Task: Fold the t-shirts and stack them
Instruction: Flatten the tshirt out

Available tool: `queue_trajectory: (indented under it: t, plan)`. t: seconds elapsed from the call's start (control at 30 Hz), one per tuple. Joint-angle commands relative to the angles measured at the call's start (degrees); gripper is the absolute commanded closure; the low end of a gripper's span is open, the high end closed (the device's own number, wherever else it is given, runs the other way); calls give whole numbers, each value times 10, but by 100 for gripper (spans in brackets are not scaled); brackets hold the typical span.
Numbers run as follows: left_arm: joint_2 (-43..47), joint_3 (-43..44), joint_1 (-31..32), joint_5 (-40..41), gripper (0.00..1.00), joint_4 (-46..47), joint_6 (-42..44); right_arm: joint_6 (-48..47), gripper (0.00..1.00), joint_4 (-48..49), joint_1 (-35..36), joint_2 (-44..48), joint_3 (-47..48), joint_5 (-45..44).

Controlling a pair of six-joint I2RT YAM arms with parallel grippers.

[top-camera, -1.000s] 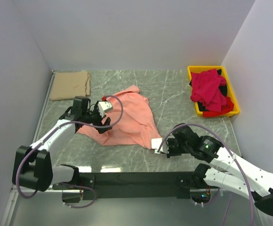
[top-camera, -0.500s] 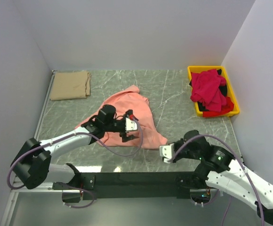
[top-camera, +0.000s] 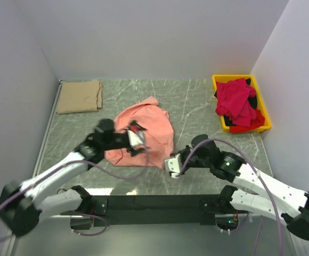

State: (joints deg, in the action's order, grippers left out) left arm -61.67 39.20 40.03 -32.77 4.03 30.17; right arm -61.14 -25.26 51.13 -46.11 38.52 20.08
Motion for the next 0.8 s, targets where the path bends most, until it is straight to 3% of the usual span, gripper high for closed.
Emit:
queue_trajectory:
  t: [0.0,0.17,0.27,0.4,0.47,0.57,0.67,0.7,0.77]
  plan:
    - [117,28,-130,41,21,-143,-58,19,99,151,5,-56,41,41]
    - [250,73,-259,119,18,-279,-94,55,99,224,56,-192,147,93]
    - [282,90,-313,97,21,-364,-108,59,96,231,108,-281,225,130]
    - [320,55,-333,168,17,-371,-147,77,54,186,140,-386,321,91]
    - [328,55,-340,176,16,-370,-160,121,50,167,131,-403,341,20]
    - [322,57,-351,147,12,-370,-166,145,13,143,70,-358,323,23]
    - [271,76,-351,60,14,-418,-124,164,12,91,4,-326,326,34]
    - [230,86,-350,10,16,-444,-43,175,12,72,-39,-331,341,39]
    - [185,104,-343,-70,18,-512,21,179,13,11,-77,-352,359,42]
